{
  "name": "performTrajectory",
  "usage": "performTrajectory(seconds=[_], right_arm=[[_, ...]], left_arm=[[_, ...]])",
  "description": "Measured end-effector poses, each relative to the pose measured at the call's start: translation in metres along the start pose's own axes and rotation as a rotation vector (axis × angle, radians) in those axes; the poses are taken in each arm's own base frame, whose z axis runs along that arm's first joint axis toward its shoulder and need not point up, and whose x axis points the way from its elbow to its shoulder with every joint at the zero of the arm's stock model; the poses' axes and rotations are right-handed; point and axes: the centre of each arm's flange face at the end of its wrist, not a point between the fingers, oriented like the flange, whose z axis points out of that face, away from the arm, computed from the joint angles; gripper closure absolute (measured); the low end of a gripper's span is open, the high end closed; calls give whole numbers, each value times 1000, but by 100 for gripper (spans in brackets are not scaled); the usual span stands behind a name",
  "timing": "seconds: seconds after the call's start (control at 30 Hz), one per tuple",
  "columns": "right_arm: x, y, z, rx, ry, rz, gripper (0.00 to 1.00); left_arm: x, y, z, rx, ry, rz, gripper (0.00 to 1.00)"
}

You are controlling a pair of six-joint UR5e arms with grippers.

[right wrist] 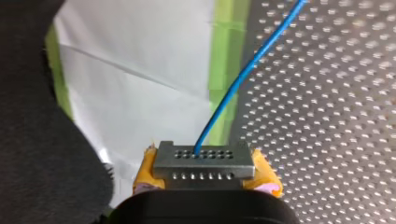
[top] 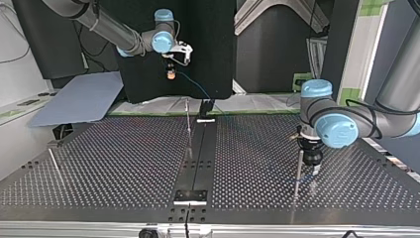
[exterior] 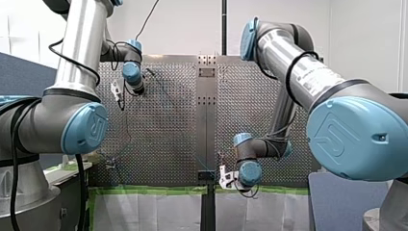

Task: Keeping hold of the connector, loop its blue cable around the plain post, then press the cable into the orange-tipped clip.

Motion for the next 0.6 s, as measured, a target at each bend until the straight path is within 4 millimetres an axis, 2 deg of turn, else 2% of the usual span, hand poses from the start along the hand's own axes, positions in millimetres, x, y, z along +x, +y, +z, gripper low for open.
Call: performTrajectory(seconds=[0.33,0.6], right_arm=[[30,2,-19,26,99,7,100],[51,16,-37,64,173,59,100]], left_arm=[[0,1,0,-1,-1,-6,0],[-1,1,1,-2,-2,-10,0]])
